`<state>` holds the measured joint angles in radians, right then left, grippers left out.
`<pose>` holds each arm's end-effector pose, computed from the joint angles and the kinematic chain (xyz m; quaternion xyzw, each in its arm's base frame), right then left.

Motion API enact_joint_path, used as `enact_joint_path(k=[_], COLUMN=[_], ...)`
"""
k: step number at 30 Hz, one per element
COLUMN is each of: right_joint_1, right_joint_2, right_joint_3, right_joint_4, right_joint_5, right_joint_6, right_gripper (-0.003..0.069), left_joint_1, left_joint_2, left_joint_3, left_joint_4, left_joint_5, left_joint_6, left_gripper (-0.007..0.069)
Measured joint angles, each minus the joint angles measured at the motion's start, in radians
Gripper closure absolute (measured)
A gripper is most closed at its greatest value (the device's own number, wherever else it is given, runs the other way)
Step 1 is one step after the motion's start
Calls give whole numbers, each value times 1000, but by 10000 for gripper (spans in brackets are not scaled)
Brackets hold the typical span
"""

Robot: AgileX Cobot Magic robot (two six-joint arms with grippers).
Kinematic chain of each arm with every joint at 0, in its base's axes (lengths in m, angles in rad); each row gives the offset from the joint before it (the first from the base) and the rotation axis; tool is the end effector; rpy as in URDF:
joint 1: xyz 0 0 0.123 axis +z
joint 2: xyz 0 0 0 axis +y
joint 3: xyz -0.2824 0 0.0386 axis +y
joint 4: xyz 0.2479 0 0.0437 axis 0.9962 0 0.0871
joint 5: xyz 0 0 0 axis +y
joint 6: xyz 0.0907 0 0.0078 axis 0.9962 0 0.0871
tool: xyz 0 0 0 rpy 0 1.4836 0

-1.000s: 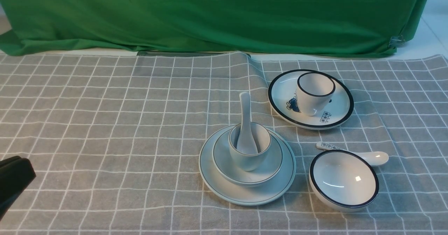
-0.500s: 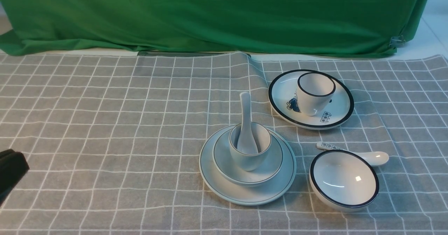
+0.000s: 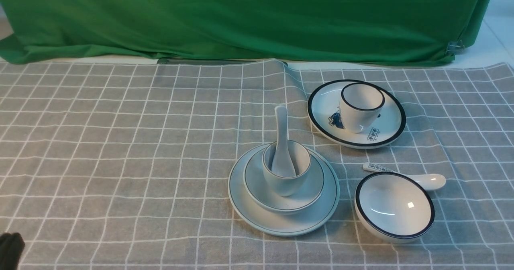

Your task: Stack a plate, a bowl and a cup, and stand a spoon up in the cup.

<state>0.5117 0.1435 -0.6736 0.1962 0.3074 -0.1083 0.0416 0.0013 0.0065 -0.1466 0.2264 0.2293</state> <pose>0.0011 0.0068 0.3927 -0.1494 0.5682 0.2520 0.7690 0.0560 -0.0007 0.1905 0.0277 0.7558 0.0295 0.6535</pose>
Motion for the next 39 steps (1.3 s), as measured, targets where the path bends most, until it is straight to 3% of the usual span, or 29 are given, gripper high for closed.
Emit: enact_joint_path(k=[28, 39], right_joint_1=[0, 0], right_joint_2=[4, 69], right_joint_3=[1, 130], right_joint_4=[3, -112], right_joint_5=[-5, -152], right_joint_6=[-17, -2], right_gripper=[440, 422], left_joint_1=[0, 0], left_joint_2=[0, 0], left_joint_3=[0, 0], left_joint_4=[3, 3], left_joint_5=[-1, -1], left_joint_6=[10, 11], left_gripper=[607, 607])
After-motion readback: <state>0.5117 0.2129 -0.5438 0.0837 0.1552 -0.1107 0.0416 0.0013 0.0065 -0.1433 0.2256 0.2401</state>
